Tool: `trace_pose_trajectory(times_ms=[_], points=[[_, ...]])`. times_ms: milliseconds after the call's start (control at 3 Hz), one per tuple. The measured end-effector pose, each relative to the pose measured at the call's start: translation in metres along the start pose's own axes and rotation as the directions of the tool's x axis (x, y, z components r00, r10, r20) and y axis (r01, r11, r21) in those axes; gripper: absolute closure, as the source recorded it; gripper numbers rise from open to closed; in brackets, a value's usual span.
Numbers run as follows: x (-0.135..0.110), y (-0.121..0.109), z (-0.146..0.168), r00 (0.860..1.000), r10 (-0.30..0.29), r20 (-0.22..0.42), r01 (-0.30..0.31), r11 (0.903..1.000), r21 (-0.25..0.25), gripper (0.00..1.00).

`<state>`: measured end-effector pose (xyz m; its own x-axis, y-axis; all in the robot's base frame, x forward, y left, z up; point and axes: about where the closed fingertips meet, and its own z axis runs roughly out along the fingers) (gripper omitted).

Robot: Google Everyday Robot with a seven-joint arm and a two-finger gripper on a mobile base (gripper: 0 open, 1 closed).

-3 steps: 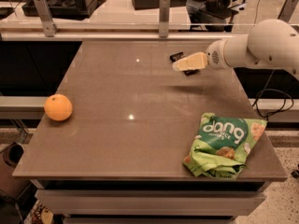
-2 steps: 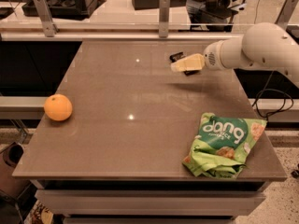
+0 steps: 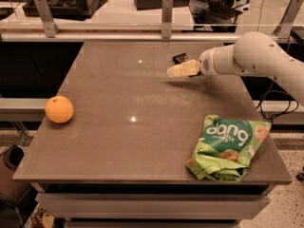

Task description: Move rxbar chocolate near orange

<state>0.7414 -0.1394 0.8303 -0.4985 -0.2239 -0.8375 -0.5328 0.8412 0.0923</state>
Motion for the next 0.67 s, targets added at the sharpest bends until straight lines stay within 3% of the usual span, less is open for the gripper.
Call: trace_pose_trajectory(times_ms=[333,667], points=[[0.0041,0.0014,0.0200,1.000,0.019,-0.002,-0.019,0.9997,-0.013,0.00],[0.0041,0.0018,0.0208,1.000,0.020,-0.003,-0.020,0.9997,-0.014,0.17]])
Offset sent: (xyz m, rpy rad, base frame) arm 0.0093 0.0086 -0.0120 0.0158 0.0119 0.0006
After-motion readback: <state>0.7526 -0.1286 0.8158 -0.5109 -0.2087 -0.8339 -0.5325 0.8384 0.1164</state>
